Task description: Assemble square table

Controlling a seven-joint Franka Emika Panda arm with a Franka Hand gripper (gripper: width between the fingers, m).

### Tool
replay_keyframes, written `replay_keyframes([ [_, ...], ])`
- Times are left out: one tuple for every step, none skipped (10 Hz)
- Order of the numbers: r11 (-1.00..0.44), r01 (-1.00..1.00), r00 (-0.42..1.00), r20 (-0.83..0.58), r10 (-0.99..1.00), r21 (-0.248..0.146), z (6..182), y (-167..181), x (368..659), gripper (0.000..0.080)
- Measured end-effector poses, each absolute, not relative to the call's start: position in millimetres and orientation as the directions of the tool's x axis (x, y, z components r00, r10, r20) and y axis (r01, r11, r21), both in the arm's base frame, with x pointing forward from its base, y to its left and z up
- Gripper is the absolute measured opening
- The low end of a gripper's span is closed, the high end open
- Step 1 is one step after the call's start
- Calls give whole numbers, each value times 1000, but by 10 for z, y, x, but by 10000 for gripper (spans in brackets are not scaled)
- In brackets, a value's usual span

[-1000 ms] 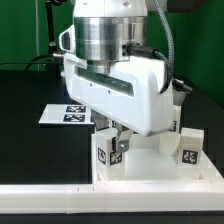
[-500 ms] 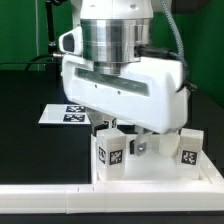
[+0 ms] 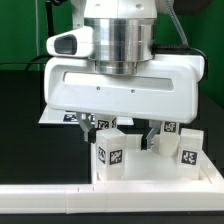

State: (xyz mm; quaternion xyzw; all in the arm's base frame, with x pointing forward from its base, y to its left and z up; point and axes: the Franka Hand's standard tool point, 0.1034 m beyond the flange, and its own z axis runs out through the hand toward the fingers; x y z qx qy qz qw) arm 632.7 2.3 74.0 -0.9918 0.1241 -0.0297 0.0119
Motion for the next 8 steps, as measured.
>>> replay_keyframes([
  [-992,-127,990,60,-128,-14,744,-5,6332,649],
  [-1000,-28,998,61,-28,-2,747,-26,6337,649],
  [-998,60,996,59,61,9,745,-47,6336,649],
  [-990,141,988,57,141,18,746,-57,6335,649],
  [-986,166,984,55,167,23,745,-57,6332,649],
  [-982,189,980,54,190,25,741,-65,6330,649],
  [-984,178,982,54,179,24,738,-65,6329,562],
  [-989,148,987,54,149,22,736,-66,6328,426],
])
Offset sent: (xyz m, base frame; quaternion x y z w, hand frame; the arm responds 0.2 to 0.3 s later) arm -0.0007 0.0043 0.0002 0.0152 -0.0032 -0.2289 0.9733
